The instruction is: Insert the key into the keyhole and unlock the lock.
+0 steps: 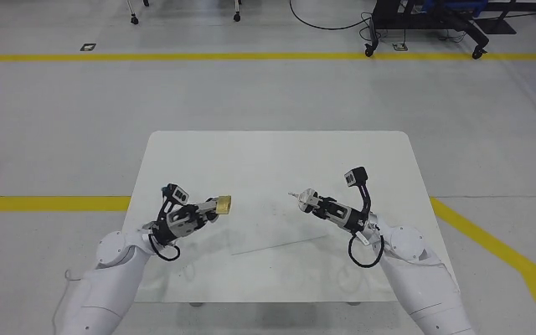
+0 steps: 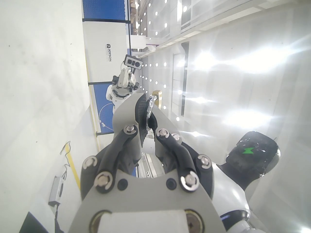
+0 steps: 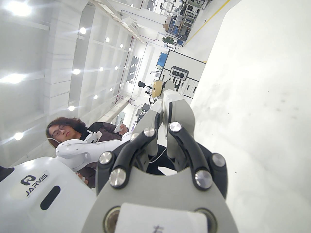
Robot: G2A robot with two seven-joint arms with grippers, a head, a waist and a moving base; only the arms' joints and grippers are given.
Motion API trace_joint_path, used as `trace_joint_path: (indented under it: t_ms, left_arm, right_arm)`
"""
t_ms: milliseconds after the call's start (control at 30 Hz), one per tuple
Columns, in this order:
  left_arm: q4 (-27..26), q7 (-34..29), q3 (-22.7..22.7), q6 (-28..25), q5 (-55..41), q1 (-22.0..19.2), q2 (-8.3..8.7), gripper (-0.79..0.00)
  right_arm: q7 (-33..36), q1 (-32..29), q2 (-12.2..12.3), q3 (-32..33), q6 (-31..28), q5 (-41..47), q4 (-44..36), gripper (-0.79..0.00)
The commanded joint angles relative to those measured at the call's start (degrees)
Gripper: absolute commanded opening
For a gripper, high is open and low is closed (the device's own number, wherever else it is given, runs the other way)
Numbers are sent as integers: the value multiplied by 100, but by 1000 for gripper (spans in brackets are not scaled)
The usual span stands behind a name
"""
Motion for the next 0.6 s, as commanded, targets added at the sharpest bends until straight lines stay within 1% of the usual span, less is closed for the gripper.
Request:
trace_joint_path:
  t_ms: [0, 300, 367, 400, 467, 567]
  left_arm:
    - [-27, 161, 152, -12, 297, -46, -19, -785]
    - [-72, 251, 198, -23, 418, -22, -22, -785]
    - [-225, 420, 398, 95, 503, 23, -64, -785]
    - [-260, 500, 508, 153, 353, 15, -107, -785]
    - [-264, 384, 745, 362, -487, -38, -235, -785]
    - [-2, 300, 1092, 638, -1359, -320, -426, -785]
  right_arm:
    - [0, 0, 0, 0, 0, 0, 0, -785]
    - [0, 0, 0, 0, 0, 0, 0, -785]
    - [-124, -31, 1, 54, -12, 48, -15, -785]
    - [-167, -48, 3, 113, -65, 174, 3, -785]
    - [-233, -30, -1, 243, -179, 542, 95, -785]
    - [-735, 85, -23, 368, -310, 608, 248, -785]
